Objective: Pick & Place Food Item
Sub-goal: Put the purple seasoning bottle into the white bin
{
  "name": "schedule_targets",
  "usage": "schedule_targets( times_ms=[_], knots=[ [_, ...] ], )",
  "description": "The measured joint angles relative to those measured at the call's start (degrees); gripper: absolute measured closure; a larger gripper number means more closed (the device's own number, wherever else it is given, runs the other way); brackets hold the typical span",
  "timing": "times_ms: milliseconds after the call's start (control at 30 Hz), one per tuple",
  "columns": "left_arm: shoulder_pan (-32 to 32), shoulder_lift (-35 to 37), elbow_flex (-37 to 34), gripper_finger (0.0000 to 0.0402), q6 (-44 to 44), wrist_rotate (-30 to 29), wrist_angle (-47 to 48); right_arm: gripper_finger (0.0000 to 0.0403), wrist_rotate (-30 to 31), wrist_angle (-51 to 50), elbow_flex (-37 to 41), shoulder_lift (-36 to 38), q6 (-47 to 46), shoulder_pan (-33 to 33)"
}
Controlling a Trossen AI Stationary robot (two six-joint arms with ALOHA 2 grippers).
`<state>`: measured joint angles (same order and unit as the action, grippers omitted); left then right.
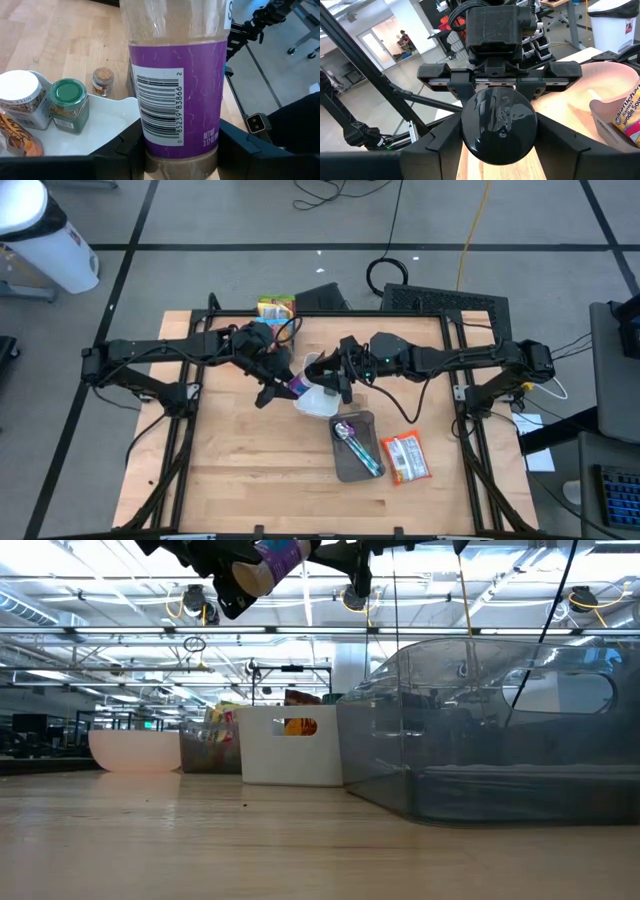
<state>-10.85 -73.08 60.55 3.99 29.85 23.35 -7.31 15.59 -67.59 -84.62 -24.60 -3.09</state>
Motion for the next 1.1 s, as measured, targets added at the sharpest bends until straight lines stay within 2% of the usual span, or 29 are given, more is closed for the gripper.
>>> schedule_targets(
  times_ms=[200,600,867,1100],
  knots=[
    [0.0,0.0,0.0,0.0215,0.5,0.0,-0.8,0.0207,-0.1,0.0,0.0,0.0,0.2,0.0],
    [0.0,0.1,0.1,0.0132,2.1,0.3,-5.6,0.0207,-0.6,-0.3,0.1,-0.2,0.6,0.1],
    [-0.7,0.0,0.1,0.0122,3.8,0.3,-8.9,0.0207,-0.5,0.4,0.0,0.0,0.4,-0.5],
    [-5.4,3.4,0.0,0.0121,5.9,3.3,-8.7,0.0207,-0.3,-1.8,0.0,2.4,1.0,-1.1]
  ],
)
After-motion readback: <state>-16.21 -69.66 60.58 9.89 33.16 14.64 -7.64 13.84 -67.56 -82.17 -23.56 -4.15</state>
